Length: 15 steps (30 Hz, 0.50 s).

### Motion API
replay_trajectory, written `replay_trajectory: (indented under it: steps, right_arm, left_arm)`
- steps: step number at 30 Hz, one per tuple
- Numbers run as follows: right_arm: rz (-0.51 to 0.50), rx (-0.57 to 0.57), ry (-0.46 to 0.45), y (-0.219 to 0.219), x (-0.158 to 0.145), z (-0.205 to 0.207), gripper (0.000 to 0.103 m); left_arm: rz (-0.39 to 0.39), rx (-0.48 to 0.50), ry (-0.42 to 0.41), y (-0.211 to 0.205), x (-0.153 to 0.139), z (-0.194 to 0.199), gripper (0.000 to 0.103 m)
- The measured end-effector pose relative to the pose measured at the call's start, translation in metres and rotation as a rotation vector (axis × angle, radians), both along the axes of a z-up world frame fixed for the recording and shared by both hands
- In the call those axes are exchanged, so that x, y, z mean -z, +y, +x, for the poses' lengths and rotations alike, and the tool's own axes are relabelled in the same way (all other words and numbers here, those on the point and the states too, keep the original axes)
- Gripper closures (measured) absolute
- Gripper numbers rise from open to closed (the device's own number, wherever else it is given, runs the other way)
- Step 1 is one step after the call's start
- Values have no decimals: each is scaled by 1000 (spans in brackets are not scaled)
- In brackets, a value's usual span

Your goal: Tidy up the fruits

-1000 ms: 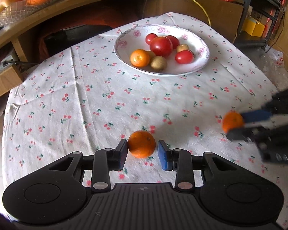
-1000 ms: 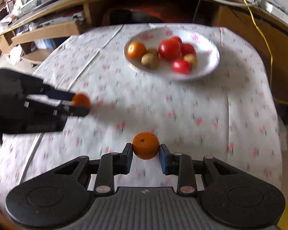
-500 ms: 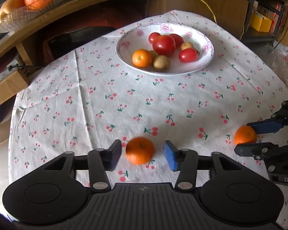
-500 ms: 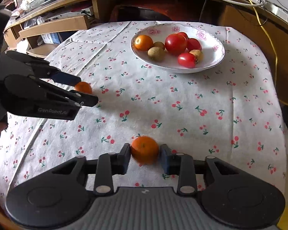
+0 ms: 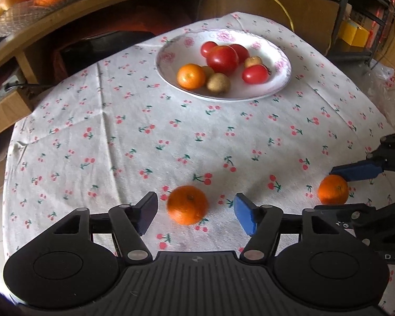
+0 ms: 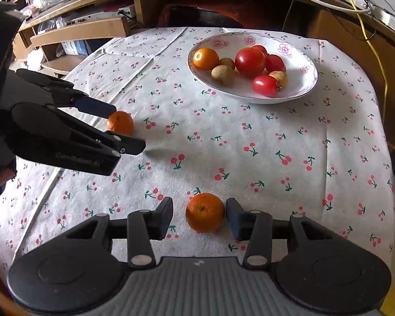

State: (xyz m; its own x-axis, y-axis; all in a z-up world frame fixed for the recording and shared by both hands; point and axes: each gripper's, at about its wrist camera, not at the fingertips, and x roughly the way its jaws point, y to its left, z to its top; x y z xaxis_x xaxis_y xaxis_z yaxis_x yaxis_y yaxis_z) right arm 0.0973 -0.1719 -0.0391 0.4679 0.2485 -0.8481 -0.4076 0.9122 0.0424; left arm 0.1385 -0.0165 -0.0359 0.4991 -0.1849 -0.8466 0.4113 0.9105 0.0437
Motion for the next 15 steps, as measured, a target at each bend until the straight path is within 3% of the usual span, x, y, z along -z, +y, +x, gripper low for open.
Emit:
replay_trajectory:
  steps: [6,8,10,15]
  right_arm:
    - [-2,-4,-4,-2,2,-1,59]
    - [0,-9,-5,-3,2,0,64]
    - [-17,-10,-14,-2,1,0,71]
    - [-11,-12,-14,-2,-2,-1,71]
  left_arm:
    - [-5,-13,5,0,2,0,46]
    - [-24,-25,16,2,1,3,58]
    - [-30,-28,23,2,1,5,61]
    - [-33,-14,30,-1,-1,-1,63]
